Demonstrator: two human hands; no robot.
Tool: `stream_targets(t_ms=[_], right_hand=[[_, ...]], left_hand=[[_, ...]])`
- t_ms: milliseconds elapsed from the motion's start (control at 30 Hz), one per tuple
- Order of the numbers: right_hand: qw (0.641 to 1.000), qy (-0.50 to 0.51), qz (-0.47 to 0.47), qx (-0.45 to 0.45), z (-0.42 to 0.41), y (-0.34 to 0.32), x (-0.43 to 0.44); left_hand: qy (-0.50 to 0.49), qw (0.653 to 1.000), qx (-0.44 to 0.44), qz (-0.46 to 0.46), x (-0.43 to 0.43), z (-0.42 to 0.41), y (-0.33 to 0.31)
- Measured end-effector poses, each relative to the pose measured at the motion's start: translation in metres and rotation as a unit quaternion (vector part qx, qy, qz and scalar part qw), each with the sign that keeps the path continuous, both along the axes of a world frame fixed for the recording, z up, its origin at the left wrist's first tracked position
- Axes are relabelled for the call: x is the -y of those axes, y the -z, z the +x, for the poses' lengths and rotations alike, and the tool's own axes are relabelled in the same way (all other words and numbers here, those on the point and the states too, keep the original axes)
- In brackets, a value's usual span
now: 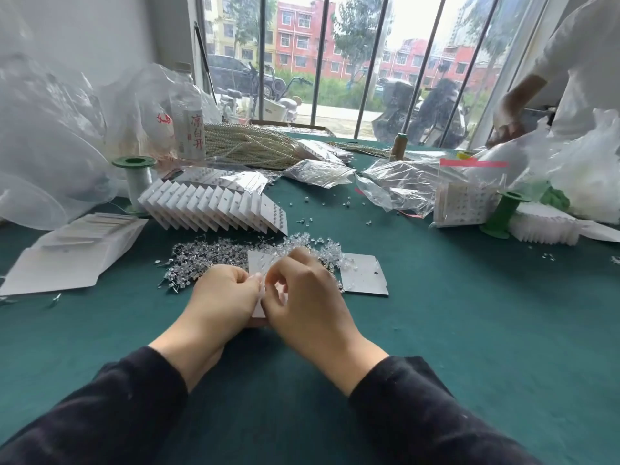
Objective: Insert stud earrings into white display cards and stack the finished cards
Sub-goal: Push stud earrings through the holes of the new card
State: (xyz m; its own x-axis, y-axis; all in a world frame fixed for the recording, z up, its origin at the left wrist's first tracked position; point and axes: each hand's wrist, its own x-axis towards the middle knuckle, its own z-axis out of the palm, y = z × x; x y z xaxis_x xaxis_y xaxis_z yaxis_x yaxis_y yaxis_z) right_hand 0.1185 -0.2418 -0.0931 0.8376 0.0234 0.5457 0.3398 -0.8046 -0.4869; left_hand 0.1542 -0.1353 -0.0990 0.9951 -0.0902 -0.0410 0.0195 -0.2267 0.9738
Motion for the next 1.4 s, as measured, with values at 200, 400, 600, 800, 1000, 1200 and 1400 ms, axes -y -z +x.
stream_targets(t_ms=[200,400,600,800,1000,1200,1400], right_hand=[[1.0,0.002,-0.002,-0.002,0.001,0.003,-0.002],[1.0,0.001,0.014,0.025,0.0,0.0,-0.002],[0.961,0.015,0.275,0.001,0.003,-0.017,0.021],[0.724,-0.105,0.659,-0.175,0.003,-0.023,0.039],[0.643,-0.157,0.709,-0.244,0.002,-0.023,0.038],[0.624,-0.171,0.715,-0.266,-0.001,-0.024,0.037],[0.625,-0.179,0.706,-0.282,-0.003,-0.024,0.036]], left_hand=[[-0.001,0.999,0.013,0.036,-0.003,0.0,0.001],[-0.004,1.0,0.023,-0.011,0.0,-0.004,-0.004],[-0.002,0.983,0.157,0.091,-0.027,0.007,-0.027],[-0.076,0.907,0.086,0.405,-0.077,0.034,-0.028],[-0.064,0.916,0.099,0.383,-0.071,0.039,-0.023],[-0.078,0.922,0.12,0.359,-0.074,0.037,-0.022],[-0.054,0.929,0.103,0.352,-0.07,0.036,-0.022]])
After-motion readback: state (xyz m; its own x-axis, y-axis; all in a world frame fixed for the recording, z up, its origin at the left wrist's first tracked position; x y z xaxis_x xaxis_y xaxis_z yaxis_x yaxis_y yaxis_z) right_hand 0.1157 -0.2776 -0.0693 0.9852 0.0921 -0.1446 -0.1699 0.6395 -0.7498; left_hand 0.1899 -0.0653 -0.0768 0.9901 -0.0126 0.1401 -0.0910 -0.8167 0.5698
